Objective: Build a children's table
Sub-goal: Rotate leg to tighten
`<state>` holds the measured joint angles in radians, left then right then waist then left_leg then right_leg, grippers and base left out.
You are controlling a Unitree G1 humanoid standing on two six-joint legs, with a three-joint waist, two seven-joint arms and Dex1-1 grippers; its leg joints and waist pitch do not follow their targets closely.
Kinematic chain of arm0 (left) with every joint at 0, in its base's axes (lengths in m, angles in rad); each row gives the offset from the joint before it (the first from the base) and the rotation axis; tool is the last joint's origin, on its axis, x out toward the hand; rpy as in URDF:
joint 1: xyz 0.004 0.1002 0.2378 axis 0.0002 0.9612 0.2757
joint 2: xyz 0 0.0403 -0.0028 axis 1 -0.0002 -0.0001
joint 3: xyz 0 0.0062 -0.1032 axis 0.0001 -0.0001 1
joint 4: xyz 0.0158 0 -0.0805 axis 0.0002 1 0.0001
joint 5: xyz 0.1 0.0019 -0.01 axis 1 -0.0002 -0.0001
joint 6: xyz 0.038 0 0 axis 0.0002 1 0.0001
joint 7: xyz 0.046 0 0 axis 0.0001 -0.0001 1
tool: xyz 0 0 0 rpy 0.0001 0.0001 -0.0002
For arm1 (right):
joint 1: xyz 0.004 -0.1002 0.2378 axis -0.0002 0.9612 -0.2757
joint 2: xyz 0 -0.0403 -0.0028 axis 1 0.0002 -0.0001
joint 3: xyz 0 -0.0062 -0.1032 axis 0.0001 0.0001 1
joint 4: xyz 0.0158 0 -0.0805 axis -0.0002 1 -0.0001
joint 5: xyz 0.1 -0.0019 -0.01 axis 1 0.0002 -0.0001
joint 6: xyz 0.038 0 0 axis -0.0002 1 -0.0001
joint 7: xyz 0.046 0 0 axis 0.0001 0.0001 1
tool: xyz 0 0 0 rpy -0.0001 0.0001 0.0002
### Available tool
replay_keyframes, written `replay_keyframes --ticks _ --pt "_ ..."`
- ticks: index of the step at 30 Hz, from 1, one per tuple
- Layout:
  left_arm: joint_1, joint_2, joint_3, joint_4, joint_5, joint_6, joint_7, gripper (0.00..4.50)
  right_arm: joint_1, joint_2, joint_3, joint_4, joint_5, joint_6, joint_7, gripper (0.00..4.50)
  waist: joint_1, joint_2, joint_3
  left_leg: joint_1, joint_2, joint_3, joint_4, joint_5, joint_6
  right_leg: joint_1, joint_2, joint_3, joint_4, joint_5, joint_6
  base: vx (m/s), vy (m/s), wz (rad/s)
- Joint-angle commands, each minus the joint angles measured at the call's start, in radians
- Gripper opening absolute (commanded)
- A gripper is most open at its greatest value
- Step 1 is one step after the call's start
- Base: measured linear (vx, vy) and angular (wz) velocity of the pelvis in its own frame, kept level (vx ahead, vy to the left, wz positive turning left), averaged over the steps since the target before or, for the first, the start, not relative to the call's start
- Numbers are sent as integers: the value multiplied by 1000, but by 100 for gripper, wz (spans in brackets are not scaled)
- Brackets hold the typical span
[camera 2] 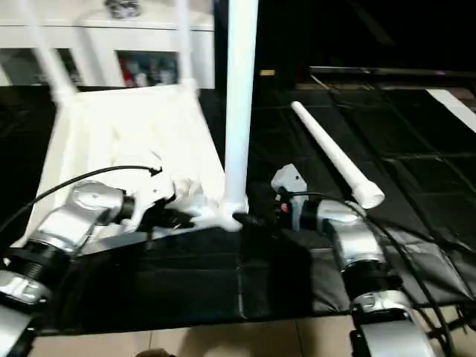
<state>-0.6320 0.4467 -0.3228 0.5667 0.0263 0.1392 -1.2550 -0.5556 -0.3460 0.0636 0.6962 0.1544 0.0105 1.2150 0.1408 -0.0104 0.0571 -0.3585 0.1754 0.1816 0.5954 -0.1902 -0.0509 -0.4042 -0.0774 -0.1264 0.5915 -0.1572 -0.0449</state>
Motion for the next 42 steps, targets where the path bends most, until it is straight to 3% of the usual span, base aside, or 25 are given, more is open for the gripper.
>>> replay_keyframes --ticks 1,12,18,21,23,31,33,35,36,38,39,41,42 --pt "-17 -2 -39 -13 -6 -42 -70 0 -29 -14 16 -16 8 6 48 446 -1 -2 -70 12 71 -21 -67 -177 69 54 -99 70 -77 -361 -143 0 0 0" --pt "-27 8 -73 4 12 -101 -140 0 -67 -9 96 23 -26 -29 173 431 12 -3 -71 10 71 -23 -69 -181 52 55 -102 70 -76 -373 -140 0 0 0" --pt "-29 5 -71 13 17 -115 -142 0 -78 -7 116 53 -38 -55 177 364 13 -6 -71 10 71 -24 -69 -180 49 55 -103 70 -78 -396 -129 0 0 0" --pt "-29 4 -71 19 19 -121 -141 0 -85 -6 119 68 -43 -58 182 355 13 -5 -71 11 72 -24 -69 -176 50 54 -101 70 -76 -387 -131 0 0 0" --pt "-30 3 -72 22 21 -124 -139 0 -87 -6 120 73 -42 -59 182 317 13 -6 -71 11 72 -23 -69 -176 51 53 -101 70 -76 -382 -132 0 0 0" --pt "-32 2 -71 38 22 -131 -136 0 -86 -2 121 86 -36 -61 203 272 15 -6 -71 11 71 -24 -69 -181 50 54 -102 70 -78 -400 -126 0 0 0" --pt "-33 0 -67 41 19 -127 -132 0 -83 1 119 86 -33 -57 204 267 16 -1 -71 12 72 -24 -69 -179 50 53 -102 70 -77 -388 -130 0 0 0" --pt "-32 -10 -54 48 11 -108 -114 0 -71 9 115 79 -24 -46 204 265 15 -3 -71 12 72 -23 -69 -181 49 54 -101 70 -76 -383 -133 0 0 0" --pt "-33 -17 -47 54 8 -95 -96 0 -62 16 109 74 -16 -34 195 265 17 3 -71 12 72 -24 -68 -182 48 54 -101 70 -76 -382 -135 0 0 0" --pt "-38 -36 -30 66 5 -65 -51 0 -49 31 94 65 -2 -9 168 264 17 -1 -69 14 73 -23 -70 -195 45 53 -101 70 -80 -393 -136 0 0 0" --pt "-44 -59 -11 73 -3 -34 -5 0 -37 49 82 59 0 8 116 264 19 11 -67 16 72 -25 -70 -213 40 51 -102 69 -84 -422 -133 0 0 0" --pt "-51 -88 12 76 -16 1 47 0 -22 71 73 51 -8 22 41 263 15 4 -62 28 71 -25 -72 -254 23 46 -102 67 -96 -479 -120 0 0 0" --pt "-64 -124 37 83 -22 44 124 0 -1 97 73 33 -27 42 -49 263 9 1 -59 24 67 -27 -74 -265 14 51 -103 64 -101 -528 -99 0 0 0"
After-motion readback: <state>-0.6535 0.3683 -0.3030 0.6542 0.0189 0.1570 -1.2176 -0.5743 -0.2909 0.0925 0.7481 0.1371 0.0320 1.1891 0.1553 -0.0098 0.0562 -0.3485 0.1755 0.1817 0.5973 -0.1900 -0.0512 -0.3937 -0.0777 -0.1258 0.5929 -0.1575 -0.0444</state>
